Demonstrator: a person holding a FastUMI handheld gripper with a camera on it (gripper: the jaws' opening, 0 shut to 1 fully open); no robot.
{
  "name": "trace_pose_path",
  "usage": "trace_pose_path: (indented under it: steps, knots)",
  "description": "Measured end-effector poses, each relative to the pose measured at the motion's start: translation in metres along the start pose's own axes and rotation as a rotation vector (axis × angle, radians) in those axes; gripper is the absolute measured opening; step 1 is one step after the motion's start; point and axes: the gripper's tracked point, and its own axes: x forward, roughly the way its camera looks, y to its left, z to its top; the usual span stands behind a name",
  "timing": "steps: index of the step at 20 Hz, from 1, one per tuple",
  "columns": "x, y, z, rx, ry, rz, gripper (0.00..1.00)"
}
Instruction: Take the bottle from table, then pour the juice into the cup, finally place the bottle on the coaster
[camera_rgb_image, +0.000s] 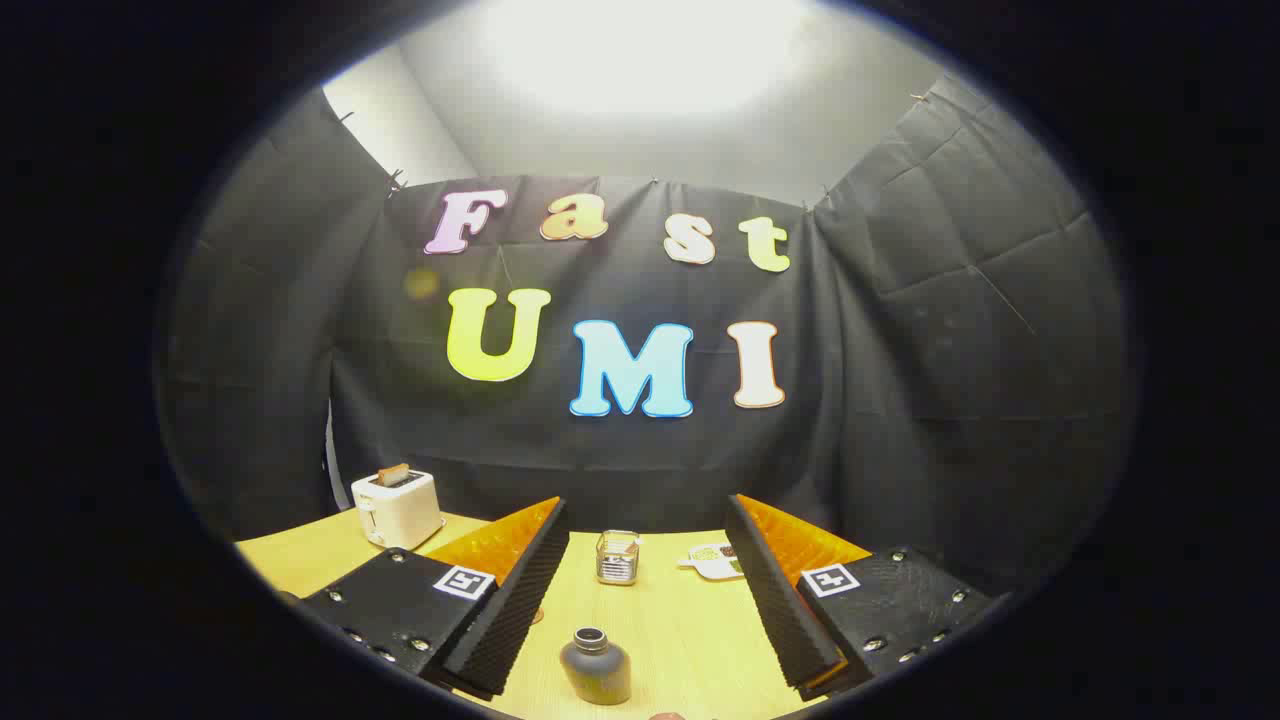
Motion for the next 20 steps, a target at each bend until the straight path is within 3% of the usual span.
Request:
trace_pose_path:
  steps: [4,11,17,20]
  knots:
    - [0.003,0.012,0.001,-0.007,0.001,0.030,0.97]
    - [-0.016,0.034,-0.006,-0.023,0.021,-0.022,0.96]
    - [-0.015,0.052,0.000,-0.037,-0.002,0.074,0.96]
    - [-0.011,0.042,0.004,-0.005,-0.018,0.072,0.96]
